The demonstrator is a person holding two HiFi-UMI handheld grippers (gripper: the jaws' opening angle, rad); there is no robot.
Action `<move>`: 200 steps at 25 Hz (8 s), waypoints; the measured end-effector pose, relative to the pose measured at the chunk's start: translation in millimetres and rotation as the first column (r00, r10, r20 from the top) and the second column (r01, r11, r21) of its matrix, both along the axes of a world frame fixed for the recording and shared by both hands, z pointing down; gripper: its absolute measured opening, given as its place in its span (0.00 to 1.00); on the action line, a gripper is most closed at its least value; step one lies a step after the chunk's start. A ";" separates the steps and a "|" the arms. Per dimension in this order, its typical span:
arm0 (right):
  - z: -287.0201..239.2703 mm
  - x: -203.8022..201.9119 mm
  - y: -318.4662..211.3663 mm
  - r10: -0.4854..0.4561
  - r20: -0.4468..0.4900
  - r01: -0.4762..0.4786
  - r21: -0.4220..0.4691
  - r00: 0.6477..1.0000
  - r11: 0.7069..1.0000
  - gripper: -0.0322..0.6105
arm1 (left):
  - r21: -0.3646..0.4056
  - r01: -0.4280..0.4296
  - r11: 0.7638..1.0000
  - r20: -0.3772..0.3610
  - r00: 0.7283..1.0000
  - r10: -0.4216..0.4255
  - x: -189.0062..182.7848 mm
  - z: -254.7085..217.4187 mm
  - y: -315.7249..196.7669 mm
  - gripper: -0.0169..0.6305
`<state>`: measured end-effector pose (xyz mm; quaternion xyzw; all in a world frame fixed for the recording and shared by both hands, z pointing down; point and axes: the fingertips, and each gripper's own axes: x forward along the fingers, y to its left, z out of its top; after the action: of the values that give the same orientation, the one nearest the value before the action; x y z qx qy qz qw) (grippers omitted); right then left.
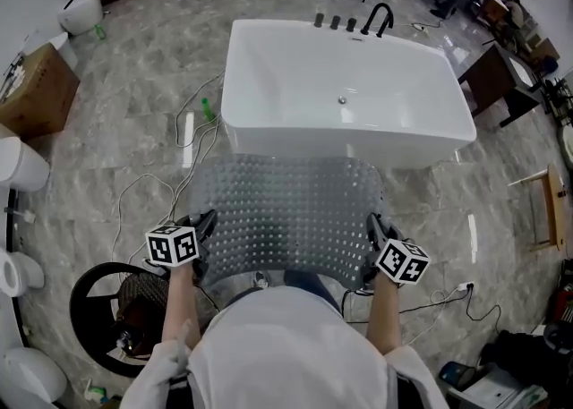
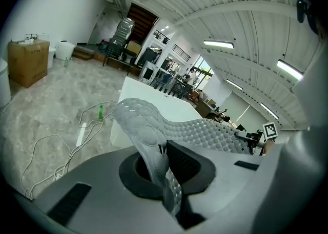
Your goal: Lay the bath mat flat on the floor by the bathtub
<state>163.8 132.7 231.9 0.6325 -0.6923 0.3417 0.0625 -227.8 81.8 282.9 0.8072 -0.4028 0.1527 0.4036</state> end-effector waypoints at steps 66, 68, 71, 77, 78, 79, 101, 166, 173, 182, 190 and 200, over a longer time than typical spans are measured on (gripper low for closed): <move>279.5 60.5 -181.5 -0.153 -0.255 0.092 -0.237 0.955 0.967 0.11 | -0.135 0.030 0.990 0.449 0.893 0.034 40.3 276.6 -165.6 0.09; 294.8 63.1 -186.5 -0.157 -0.264 0.092 -0.244 0.952 0.965 0.11 | -0.147 0.042 0.988 0.442 0.897 0.027 42.3 291.7 -169.2 0.09; 319.6 64.2 -192.9 -0.156 -0.272 0.085 -0.254 0.949 0.963 0.11 | -0.157 0.049 0.986 0.443 0.896 0.026 44.9 316.1 -173.5 0.09; 367.1 63.1 -205.4 -0.143 -0.264 0.069 -0.270 0.954 0.960 0.11 | -0.159 0.055 0.986 0.446 0.895 0.022 50.1 360.0 -184.8 0.09; 374.7 63.9 -207.7 -0.146 -0.266 0.070 -0.273 0.953 0.960 0.11 | -0.158 0.057 0.986 0.449 0.894 0.020 51.3 366.6 -187.1 0.09; 382.4 64.5 -209.6 -0.149 -0.269 0.072 -0.276 0.952 0.958 0.11 | -0.157 0.057 0.986 0.451 0.892 0.020 52.4 373.4 -188.9 0.09; 533.7 70.4 -220.7 -0.241 -0.324 0.128 -0.333 0.915 0.934 0.12 | -0.186 0.065 0.980 0.481 0.876 0.033 52.8 536.4 -193.4 0.09; 831.9 133.9 -216.9 -0.385 -0.527 0.082 -0.509 0.758 0.857 0.12 | -0.249 -0.052 0.967 0.673 0.709 0.211 50.1 808.0 -190.6 0.09; 851.5 148.7 -214.0 -0.353 -0.545 0.025 -0.518 0.760 0.855 0.12 | -0.253 0.008 0.967 0.656 0.736 0.165 38.1 825.5 -191.3 0.09; 868.1 161.1 -212.2 -0.313 -0.522 -0.025 -0.542 0.793 0.840 0.12 | -0.283 0.100 0.954 0.586 0.806 0.090 27.3 840.5 -189.4 0.10; 881.0 171.5 -207.5 -0.250 -0.437 -0.067 -0.592 0.864 0.803 0.12 | -0.268 0.190 0.945 0.565 0.825 -0.006 11.1 851.5 -190.5 0.23; 870.5 182.6 -207.8 -0.200 -0.481 -0.137 -0.578 0.854 0.804 0.25 | -0.256 0.258 0.932 0.547 0.833 -0.080 -4.4 848.8 -187.4 0.39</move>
<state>346.3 -75.1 1102.4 0.6367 -0.5180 0.3554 0.4473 -232.1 -105.7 1131.7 0.6183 -0.5384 0.3947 0.4146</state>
